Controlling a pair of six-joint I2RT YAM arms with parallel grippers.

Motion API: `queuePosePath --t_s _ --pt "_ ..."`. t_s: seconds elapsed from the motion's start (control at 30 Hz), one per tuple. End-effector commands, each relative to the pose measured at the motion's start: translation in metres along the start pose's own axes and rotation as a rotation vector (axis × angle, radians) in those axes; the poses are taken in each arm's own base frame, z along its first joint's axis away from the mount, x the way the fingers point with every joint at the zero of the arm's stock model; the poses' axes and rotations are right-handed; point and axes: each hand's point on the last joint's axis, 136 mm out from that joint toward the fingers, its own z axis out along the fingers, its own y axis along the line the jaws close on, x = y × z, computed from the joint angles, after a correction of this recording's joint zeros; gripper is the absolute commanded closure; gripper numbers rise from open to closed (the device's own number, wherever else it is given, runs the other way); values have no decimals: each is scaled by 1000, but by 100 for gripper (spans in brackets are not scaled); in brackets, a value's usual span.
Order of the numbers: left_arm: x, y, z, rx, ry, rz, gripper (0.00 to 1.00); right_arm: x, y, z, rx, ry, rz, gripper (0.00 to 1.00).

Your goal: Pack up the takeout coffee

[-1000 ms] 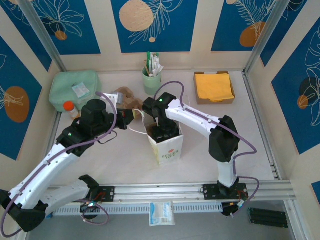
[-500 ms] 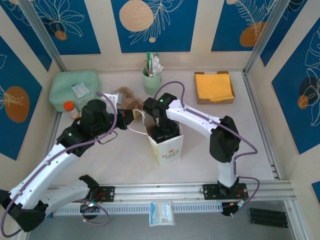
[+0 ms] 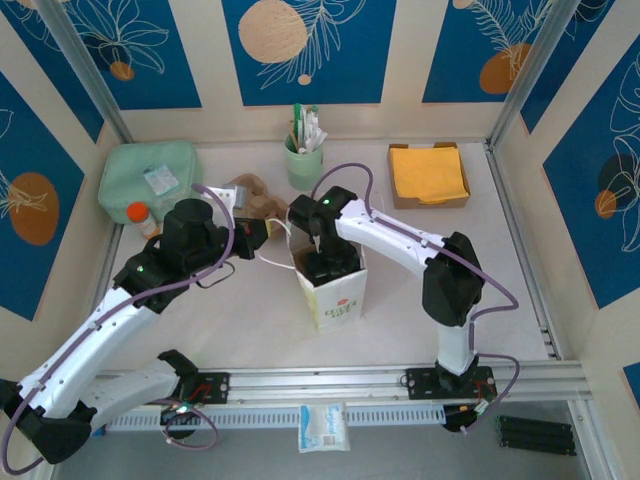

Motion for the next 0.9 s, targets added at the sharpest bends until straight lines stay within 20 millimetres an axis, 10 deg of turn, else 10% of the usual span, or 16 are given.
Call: queuePosePath --t_s 0.0,0.87 --pt "-4 1 -1 -4 -17 -8 100 -1 -10 45 58 89 50 35" --pt "-4 2 -2 -4 -18 -8 100 -2 -16 82 87 140 83 32"
